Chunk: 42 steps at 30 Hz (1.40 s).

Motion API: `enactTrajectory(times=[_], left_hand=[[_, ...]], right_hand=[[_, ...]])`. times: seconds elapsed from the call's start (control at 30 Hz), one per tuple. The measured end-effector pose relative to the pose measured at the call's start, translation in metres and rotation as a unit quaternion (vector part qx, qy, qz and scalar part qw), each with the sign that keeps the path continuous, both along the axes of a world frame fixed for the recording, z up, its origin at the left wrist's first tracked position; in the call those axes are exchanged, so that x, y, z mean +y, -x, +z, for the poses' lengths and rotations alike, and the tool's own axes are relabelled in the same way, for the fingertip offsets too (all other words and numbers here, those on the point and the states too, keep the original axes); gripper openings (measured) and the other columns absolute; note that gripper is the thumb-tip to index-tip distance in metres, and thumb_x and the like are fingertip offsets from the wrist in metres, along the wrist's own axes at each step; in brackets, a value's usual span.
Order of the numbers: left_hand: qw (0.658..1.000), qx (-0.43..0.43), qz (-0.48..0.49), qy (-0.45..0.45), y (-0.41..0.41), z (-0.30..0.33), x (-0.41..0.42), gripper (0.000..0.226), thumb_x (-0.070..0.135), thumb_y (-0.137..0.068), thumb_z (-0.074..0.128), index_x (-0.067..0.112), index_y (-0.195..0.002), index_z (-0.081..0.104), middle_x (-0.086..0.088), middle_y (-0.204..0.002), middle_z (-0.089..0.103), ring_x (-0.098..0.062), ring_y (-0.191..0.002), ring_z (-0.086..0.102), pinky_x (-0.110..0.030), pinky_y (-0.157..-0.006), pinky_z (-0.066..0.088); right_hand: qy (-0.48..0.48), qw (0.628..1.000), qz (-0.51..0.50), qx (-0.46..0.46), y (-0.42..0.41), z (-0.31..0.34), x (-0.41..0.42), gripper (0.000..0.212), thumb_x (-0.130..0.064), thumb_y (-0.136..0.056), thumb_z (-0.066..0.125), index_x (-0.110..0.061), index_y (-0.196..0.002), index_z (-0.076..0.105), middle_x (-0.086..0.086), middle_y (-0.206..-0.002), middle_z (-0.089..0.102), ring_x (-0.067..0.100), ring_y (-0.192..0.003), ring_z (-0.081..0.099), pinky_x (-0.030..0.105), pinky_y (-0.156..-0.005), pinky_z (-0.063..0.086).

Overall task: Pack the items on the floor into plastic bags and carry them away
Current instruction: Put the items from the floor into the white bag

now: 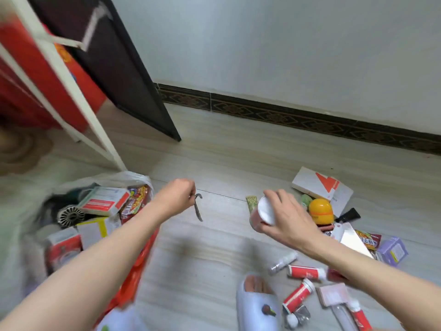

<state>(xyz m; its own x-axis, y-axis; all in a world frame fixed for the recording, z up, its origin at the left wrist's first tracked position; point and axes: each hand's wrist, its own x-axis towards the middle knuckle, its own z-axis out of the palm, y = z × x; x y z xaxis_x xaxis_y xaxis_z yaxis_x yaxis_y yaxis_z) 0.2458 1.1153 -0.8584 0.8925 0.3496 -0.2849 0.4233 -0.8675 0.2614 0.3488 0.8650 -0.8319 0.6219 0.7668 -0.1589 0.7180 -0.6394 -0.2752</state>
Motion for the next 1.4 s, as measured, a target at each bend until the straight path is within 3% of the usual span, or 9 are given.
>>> enactTrajectory(times=[0.23, 0.33, 0.57, 0.77, 0.87, 1.03, 1.2, 1.3, 1.4], left_hand=[[0.997, -0.040, 0.059, -0.025, 0.085, 0.107, 0.079, 0.005, 0.014, -0.081, 0.053, 0.010, -0.083, 0.056, -0.006, -0.086, 0.061, -0.027, -0.083, 0.058, -0.037, -0.071, 0.048], [0.978, -0.110, 0.178, 0.021, 0.151, 0.107, 0.108, 0.004, 0.015, -0.081, 0.058, 0.015, -0.079, 0.055, -0.001, -0.080, 0.060, -0.021, -0.080, 0.058, -0.030, -0.068, 0.045], [0.750, -0.332, 0.555, 0.136, 0.277, 0.032, 0.130, 0.014, 0.007, -0.079, 0.067, 0.012, -0.076, 0.055, -0.010, -0.082, 0.063, -0.020, -0.078, 0.058, -0.025, -0.071, 0.039], [0.674, -0.350, 0.631, 0.159, 0.283, -0.027, 0.152, 0.008, 0.008, -0.082, 0.063, 0.010, -0.081, 0.055, -0.006, -0.080, 0.060, -0.021, -0.081, 0.058, -0.022, -0.070, 0.037], [0.690, -0.337, 0.620, 0.161, 0.274, -0.045, 0.159, 0.010, 0.013, -0.082, 0.063, 0.012, -0.079, 0.054, -0.005, -0.079, 0.060, -0.021, -0.079, 0.057, -0.025, -0.072, 0.040], [0.822, -0.211, 0.529, -0.019, 0.289, -0.078, 0.161, 0.014, 0.026, -0.082, 0.063, 0.013, -0.081, 0.067, -0.010, -0.088, 0.062, -0.030, -0.091, 0.050, -0.036, -0.080, 0.040], [0.759, -0.232, 0.607, -0.017, 0.316, -0.080, 0.175, 0.024, 0.020, -0.083, 0.063, 0.010, -0.105, 0.063, -0.018, -0.106, 0.056, -0.037, -0.105, 0.047, -0.039, -0.091, 0.037], [0.777, -0.172, 0.602, 0.061, 0.328, -0.085, 0.200, 0.036, 0.027, -0.083, 0.063, 0.012, -0.116, 0.058, -0.016, -0.110, 0.059, -0.034, -0.105, 0.054, -0.038, -0.087, 0.044], [0.793, -0.175, 0.582, 0.051, 0.331, -0.083, 0.212, 0.019, 0.021, -0.087, 0.059, 0.007, -0.097, 0.066, -0.016, -0.095, 0.069, -0.032, -0.092, 0.062, -0.033, -0.077, 0.047]], right_hand=[[-0.011, 0.991, 0.133, 0.025, 0.060, 0.070, 0.132, 0.066, -0.037, -0.071, 0.064, -0.016, -0.126, 0.036, 0.007, -0.116, 0.043, 0.028, -0.105, 0.043, 0.037, -0.085, 0.044], [-0.038, 0.986, 0.152, 0.052, 0.097, 0.072, 0.183, 0.069, -0.038, -0.072, 0.066, -0.017, -0.129, 0.035, 0.008, -0.119, 0.043, 0.026, -0.107, 0.044, 0.032, -0.084, 0.041], [-0.105, 0.975, 0.123, 0.155, 0.172, 0.036, 0.268, 0.071, -0.040, -0.071, 0.068, -0.017, -0.130, 0.037, 0.007, -0.123, 0.044, 0.025, -0.112, 0.046, 0.033, -0.089, 0.041], [-0.167, 0.962, 0.049, 0.212, 0.202, 0.002, 0.329, 0.070, -0.040, -0.073, 0.069, -0.016, -0.130, 0.035, 0.005, -0.124, 0.043, 0.022, -0.114, 0.044, 0.028, -0.086, 0.036], [-0.198, 0.953, 0.005, 0.231, 0.205, -0.011, 0.348, 0.070, -0.041, -0.074, 0.069, -0.015, -0.130, 0.034, 0.003, -0.126, 0.042, 0.019, -0.112, 0.043, 0.028, -0.084, 0.035], [-0.226, 0.935, -0.035, 0.271, 0.207, -0.025, 0.366, 0.071, -0.042, -0.072, 0.070, -0.014, -0.127, 0.035, 0.003, -0.125, 0.046, 0.015, -0.107, 0.045, 0.032, -0.087, 0.041], [-0.218, 0.927, -0.014, 0.303, 0.230, -0.036, 0.379, 0.065, -0.037, -0.070, 0.074, -0.014, -0.120, 0.039, 0.003, -0.117, 0.049, 0.019, -0.107, 0.049, 0.033, -0.088, 0.042], [-0.210, 0.926, 0.005, 0.315, 0.253, -0.042, 0.395, 0.071, -0.034, -0.069, 0.075, -0.011, -0.125, 0.038, 0.007, -0.124, 0.047, 0.022, -0.114, 0.046, 0.033, -0.095, 0.040], [-0.203, 0.925, 0.033, 0.318, 0.266, -0.046, 0.403, 0.073, -0.031, -0.071, 0.075, -0.012, -0.128, 0.035, 0.007, -0.129, 0.042, 0.023, -0.117, 0.043, 0.028, -0.094, 0.034]])
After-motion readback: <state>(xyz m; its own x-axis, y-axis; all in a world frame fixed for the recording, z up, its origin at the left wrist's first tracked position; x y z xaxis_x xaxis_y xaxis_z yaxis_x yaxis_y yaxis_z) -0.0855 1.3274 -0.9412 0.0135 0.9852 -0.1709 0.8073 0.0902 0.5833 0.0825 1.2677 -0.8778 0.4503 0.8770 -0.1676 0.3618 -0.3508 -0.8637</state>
